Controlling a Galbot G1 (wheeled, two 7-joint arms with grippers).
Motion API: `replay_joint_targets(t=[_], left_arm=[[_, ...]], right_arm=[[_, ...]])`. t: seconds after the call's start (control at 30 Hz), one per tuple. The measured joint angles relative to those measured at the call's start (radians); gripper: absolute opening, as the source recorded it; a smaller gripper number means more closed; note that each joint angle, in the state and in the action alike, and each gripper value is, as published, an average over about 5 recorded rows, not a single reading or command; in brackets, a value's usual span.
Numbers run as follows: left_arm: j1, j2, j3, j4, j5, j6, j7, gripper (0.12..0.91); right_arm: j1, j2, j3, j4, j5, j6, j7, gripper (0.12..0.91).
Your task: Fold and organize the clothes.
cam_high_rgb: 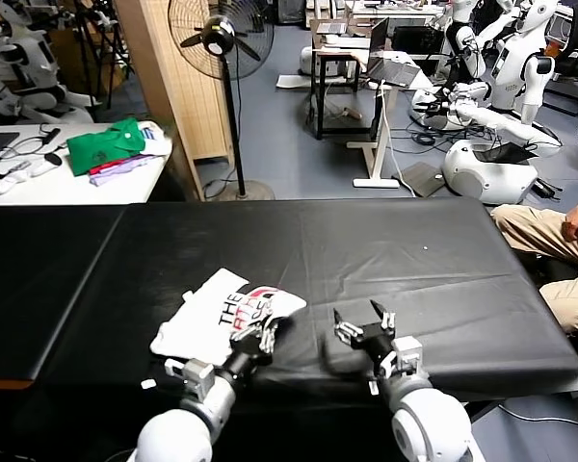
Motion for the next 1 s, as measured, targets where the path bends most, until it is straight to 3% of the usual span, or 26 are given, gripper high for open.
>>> replay_joint_targets(t=[0.23, 0.37, 0.57, 0.8, 0.9, 1.0], left_arm=[[-0.003, 0.008, -0.004, -0.035, 0.012, -0.121, 0.103, 0.603], [0.01, 0.027, -0.031, -0.06, 0.026, -0.158, 0.117, 0.766], [0.038, 0.044, -0.07, -0.067, 0.051, -0.187, 0.114, 0.798], [0.071, 0.058, -0.108, -0.07, 0.052, -0.204, 0.095, 0.798], [0.082, 0.06, -0.122, -0.077, 0.052, -0.206, 0.093, 0.798], [0.092, 0.06, -0.135, -0.084, 0.051, -0.207, 0.091, 0.798]], right_arm=[[-0.021, -0.024, 0.015, 0.042, 0.179, -0.077, 0.013, 0.798], [-0.008, -0.014, -0.004, 0.041, 0.296, -0.111, 0.045, 0.798], [0.036, 0.018, -0.051, 0.002, 0.41, -0.132, 0.115, 0.798], [0.095, 0.057, -0.098, -0.072, 0.445, -0.132, 0.187, 0.795], [0.115, 0.069, -0.112, -0.098, 0.449, -0.135, 0.203, 0.742], [0.127, 0.074, -0.12, -0.117, 0.451, -0.135, 0.215, 0.605]])
